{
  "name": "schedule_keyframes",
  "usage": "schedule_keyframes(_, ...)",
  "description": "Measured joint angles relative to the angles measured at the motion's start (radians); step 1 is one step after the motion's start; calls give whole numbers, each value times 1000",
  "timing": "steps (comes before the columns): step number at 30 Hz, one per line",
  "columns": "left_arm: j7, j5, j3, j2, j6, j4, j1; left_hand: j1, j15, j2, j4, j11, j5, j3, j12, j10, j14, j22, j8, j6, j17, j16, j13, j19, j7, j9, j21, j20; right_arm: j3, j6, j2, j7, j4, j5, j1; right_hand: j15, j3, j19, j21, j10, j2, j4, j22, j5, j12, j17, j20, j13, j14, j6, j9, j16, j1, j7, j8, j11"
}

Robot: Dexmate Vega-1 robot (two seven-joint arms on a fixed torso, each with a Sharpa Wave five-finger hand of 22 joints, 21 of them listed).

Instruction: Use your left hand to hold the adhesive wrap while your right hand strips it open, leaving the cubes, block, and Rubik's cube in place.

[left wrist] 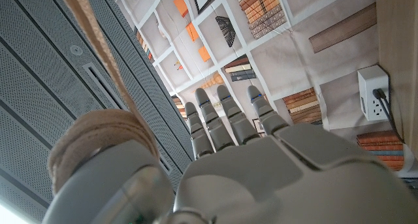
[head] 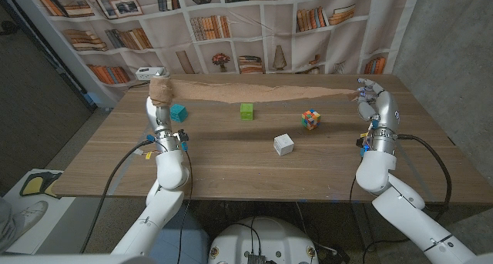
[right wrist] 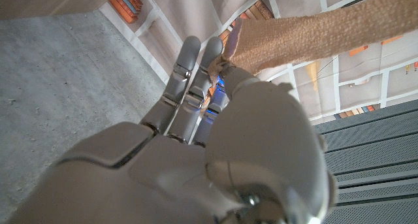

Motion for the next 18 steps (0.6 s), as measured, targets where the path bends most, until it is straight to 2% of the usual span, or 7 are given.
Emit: schedule_keyframes(18,13,38,-17,-4,-9,-27,19,8,0,0,-6,-2,4,-6,0,-13,-11,0,-9,-13,-7,0,-9,0,-2,0,0,0,44,-32,-2,0,-33,10,-24,-3,4,-7,13,0,0,-4,0,0,-7,5,0,0,4,0,0,-6,0,0,0,0)
